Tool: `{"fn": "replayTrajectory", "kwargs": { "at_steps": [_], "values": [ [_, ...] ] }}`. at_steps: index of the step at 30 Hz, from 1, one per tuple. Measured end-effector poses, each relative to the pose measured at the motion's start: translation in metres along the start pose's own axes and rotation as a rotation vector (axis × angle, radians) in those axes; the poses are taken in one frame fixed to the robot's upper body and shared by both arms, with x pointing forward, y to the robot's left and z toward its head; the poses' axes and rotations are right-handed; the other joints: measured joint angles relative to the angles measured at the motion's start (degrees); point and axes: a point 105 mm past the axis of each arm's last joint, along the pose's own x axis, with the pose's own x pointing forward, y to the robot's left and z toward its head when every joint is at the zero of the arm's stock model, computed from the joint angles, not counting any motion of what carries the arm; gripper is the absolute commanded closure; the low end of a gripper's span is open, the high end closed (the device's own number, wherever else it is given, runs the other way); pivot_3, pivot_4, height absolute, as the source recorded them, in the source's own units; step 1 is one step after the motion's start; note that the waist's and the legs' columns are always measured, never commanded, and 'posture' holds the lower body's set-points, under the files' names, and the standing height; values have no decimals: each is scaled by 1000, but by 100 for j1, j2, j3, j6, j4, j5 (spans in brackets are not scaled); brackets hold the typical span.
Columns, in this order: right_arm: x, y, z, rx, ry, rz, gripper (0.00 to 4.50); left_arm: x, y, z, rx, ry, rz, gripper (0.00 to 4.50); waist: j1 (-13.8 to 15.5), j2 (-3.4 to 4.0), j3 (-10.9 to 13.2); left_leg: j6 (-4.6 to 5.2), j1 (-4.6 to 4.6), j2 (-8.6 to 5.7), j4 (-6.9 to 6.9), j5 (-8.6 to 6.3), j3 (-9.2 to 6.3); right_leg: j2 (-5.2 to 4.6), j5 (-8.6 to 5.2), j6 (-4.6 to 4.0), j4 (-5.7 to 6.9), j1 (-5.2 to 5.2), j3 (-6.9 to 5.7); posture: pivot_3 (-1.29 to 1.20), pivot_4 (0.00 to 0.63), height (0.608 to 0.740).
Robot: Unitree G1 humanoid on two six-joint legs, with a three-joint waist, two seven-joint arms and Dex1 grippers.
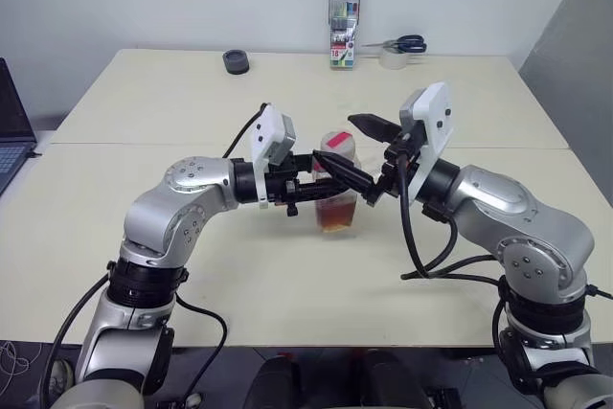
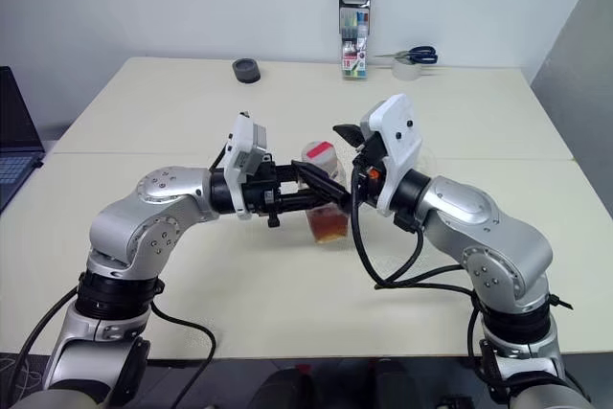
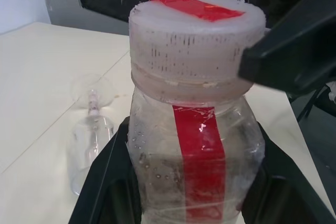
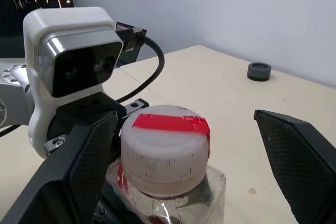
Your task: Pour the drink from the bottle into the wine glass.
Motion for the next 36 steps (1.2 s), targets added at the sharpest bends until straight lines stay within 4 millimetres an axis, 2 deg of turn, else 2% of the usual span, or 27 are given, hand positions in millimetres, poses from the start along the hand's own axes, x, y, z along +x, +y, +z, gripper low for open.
{"fn": "replayTrajectory", "kwargs": {
  "at_steps": [1,7,17,24,27,31,35,36],
  "values": [
    [-1,1,-1,2,4,7,621,0,0,0,0,0,0,2666,0,0,0,0,0,0,0,0,0,0,0,0,0,0,0,0,150,740],
    [-3,3,-4,15,14,42,2639,-1,3,-3,-12,9,11,2666,-2,0,0,2,0,0,0,-1,0,0,0,0,1,0,0,0,150,740],
    [-1,1,-4,29,21,82,2663,-2,3,-4,-11,16,12,2666,-4,0,0,2,1,0,1,-1,0,0,0,0,2,0,1,0,150,740],
    [2,-1,15,2,57,435,2663,-16,-12,11,-8,12,-95,2666,-12,2,2,8,2,1,0,-4,-1,3,0,0,-1,0,-2,0,150,740],
    [4,0,16,12,65,508,2663,-20,-14,14,3,34,-127,2666,-9,2,2,7,1,1,0,-4,-1,2,0,0,-2,0,-2,0,150,740],
    [-3,-1,14,39,86,515,1318,-17,-18,13,14,49,-168,2666,15,2,2,6,-4,0,2,-4,-3,-1,0,0,-4,0,-4,0,150,740],
    [-29,-17,-2,87,135,374,12,-13,-14,8,16,47,-148,2666,64,-1,1,6,-8,-2,4,-4,-3,-6,0,0,-9,2,-6,0,150,740],
    [-34,-18,-6,96,148,352,12,-14,-11,7,15,49,-133,2666,64,-1,2,7,-8,-2,4,-4,-2,-6,0,0,-8,2,-6,0,150,740]
  ]
}}
